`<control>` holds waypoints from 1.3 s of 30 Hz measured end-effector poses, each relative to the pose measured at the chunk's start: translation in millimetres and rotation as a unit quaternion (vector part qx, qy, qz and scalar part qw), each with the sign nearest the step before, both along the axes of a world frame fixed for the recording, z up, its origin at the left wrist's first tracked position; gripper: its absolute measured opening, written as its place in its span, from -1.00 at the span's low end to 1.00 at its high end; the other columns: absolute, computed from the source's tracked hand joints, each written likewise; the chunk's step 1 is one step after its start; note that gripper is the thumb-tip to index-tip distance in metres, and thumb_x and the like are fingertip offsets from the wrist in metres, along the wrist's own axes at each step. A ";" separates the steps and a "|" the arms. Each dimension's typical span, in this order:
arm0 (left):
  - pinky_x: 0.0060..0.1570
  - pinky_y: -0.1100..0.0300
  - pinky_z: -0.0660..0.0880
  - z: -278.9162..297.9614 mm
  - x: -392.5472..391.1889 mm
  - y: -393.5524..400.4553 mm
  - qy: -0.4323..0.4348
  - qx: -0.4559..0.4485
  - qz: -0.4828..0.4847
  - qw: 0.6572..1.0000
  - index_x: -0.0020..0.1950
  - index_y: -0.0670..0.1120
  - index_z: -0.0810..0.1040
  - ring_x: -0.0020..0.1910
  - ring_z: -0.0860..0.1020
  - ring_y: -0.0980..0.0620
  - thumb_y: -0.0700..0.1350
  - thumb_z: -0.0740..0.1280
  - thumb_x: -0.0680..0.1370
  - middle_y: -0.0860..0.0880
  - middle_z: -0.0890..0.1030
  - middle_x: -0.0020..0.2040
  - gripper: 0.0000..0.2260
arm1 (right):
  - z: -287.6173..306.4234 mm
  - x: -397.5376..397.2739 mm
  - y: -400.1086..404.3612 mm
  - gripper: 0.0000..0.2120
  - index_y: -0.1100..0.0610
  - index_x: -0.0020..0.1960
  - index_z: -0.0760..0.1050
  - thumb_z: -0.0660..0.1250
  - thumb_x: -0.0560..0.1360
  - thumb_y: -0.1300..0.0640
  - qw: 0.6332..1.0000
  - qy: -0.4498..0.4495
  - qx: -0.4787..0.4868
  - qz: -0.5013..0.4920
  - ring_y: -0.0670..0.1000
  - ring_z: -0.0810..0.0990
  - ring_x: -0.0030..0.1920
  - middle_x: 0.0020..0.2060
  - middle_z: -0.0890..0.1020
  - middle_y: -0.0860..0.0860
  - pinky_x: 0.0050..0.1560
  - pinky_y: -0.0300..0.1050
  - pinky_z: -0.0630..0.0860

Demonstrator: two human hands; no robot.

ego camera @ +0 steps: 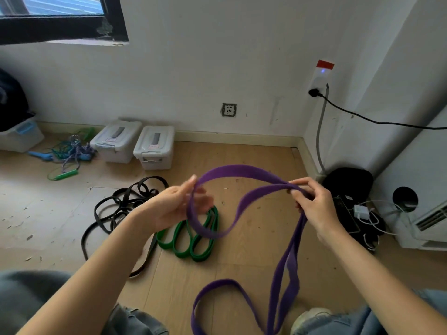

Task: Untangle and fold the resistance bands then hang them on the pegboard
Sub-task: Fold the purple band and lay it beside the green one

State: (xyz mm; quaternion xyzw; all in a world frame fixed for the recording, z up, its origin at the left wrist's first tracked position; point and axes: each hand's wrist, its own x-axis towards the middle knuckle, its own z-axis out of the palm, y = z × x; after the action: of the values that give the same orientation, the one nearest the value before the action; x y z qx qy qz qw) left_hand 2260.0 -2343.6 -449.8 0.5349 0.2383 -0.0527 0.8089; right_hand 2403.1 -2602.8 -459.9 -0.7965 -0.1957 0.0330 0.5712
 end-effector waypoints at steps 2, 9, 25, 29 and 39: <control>0.14 0.05 0.43 -8.7 -3.7 -2.1 0.127 0.211 -0.069 0.967 0.24 -0.18 0.44 0.12 0.52 -0.08 0.18 0.24 0.47 -0.11 0.54 0.12 -0.48 | 11.1 -2.9 2.1 -0.75 -0.07 -0.16 0.54 0.32 0.48 0.29 0.999 -0.016 0.006 0.048 -0.16 0.50 -0.35 -0.31 0.60 -0.03 -0.22 -0.18 0.46; 0.34 0.18 0.14 12.9 14.7 -60.5 -0.123 0.429 -0.207 0.871 0.40 0.14 0.23 0.39 0.17 0.19 0.15 0.48 0.30 0.17 0.29 0.39 -0.27 | 34.8 -33.4 26.3 -0.68 -0.08 -0.03 0.47 0.37 0.41 0.31 0.964 -0.078 -0.060 0.248 -0.15 0.59 -0.05 -0.09 0.61 -0.11 0.00 -0.35 0.49; -0.35 0.22 0.35 69.8 14.8 -56.8 -0.248 0.478 -0.024 0.842 -0.11 -0.26 0.47 -0.42 0.37 0.10 -0.29 0.25 0.48 0.00 0.44 -0.36 -0.96 | -36.4 -28.4 13.8 -0.81 0.01 -0.21 0.36 0.22 0.56 0.20 0.952 0.020 -0.215 0.218 -0.06 0.47 -0.37 -0.37 0.46 -0.03 -0.26 -0.13 0.49; -0.33 0.29 0.45 38.5 8.9 -22.6 -0.104 0.485 -0.169 0.852 -0.12 -0.08 0.51 -0.39 0.46 0.14 -0.27 0.35 0.44 0.00 0.48 -0.31 -0.89 | 9.3 -17.7 21.9 -0.84 0.06 -0.19 0.33 0.23 0.56 0.18 0.994 0.018 -0.067 0.090 -0.16 0.43 -0.51 -0.43 0.40 -0.01 -0.31 -0.21 0.51; 0.24 0.07 0.43 30.0 3.7 -59.6 -0.145 0.370 -0.214 0.892 0.24 -0.08 0.42 0.15 0.53 0.11 -0.09 0.50 0.36 -0.01 0.58 0.14 -0.50 | 78.8 -51.0 40.8 -0.58 -0.06 0.02 0.29 0.26 0.39 0.41 0.957 -0.080 -0.102 0.260 -0.15 0.48 -0.21 -0.10 0.46 -0.09 -0.27 -0.35 0.42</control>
State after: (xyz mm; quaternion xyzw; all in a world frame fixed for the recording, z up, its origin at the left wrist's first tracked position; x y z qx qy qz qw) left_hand 2263.7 -2403.3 -419.8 0.8353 0.0001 -0.0545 0.5471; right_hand 2352.2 -2562.1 -381.1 -0.7720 -0.4369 0.1367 0.4410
